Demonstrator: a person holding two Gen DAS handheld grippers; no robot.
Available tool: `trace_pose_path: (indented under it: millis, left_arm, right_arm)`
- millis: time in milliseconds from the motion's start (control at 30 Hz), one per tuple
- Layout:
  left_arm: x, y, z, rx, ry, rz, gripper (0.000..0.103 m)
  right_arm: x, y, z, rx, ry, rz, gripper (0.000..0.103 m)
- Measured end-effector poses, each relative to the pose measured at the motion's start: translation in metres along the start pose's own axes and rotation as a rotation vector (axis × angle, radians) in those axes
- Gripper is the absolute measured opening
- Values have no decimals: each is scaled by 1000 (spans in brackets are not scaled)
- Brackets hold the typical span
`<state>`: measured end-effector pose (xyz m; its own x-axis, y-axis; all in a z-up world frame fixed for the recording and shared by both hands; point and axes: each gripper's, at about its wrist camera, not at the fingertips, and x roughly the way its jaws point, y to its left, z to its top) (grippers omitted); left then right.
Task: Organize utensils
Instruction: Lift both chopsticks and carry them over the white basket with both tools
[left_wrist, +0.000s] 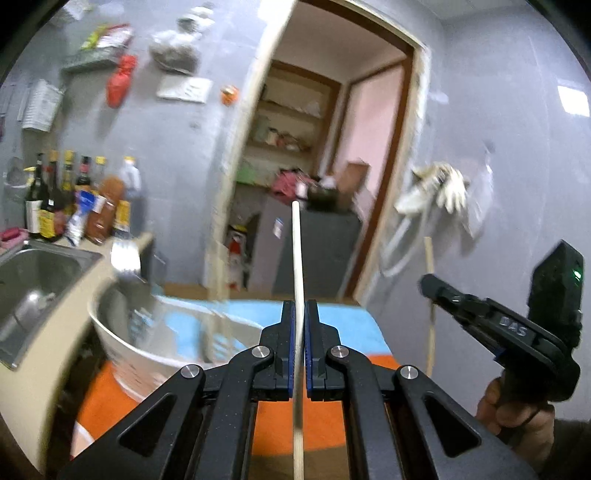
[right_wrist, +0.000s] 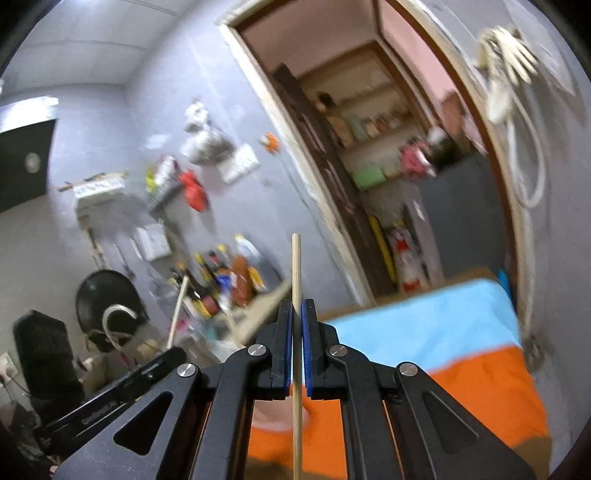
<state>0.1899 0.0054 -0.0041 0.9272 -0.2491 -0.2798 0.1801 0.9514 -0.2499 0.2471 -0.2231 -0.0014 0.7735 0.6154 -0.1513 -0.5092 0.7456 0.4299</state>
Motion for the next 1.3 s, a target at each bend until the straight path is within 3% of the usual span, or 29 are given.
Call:
trace_pose_path:
  millis: [233,400,600,867,1167,1300]
  left_arm:
    - [0,75,43,-84,-105,77,2]
    - [12,118,54,-106,-188,97,2]
    - [29,162,50,-241,-258,84,2]
    - [31,167,35,-229,-342,131,2]
    - [35,168,10,-216,-407,220,2]
    - [33,155,-2,-143,-404,247,2]
  right_arm:
    - [46,42,23,-48,-133,89,3]
    - [76,57,26,-43,-210,88,3]
    - [104,61,18,-40,-259,55,3]
    - [124,49,-16,-59,-218,-6,3]
    - [134,43,-37,-66,-188,5,3]
    - [133,48,-45,-118,-159,6,4]
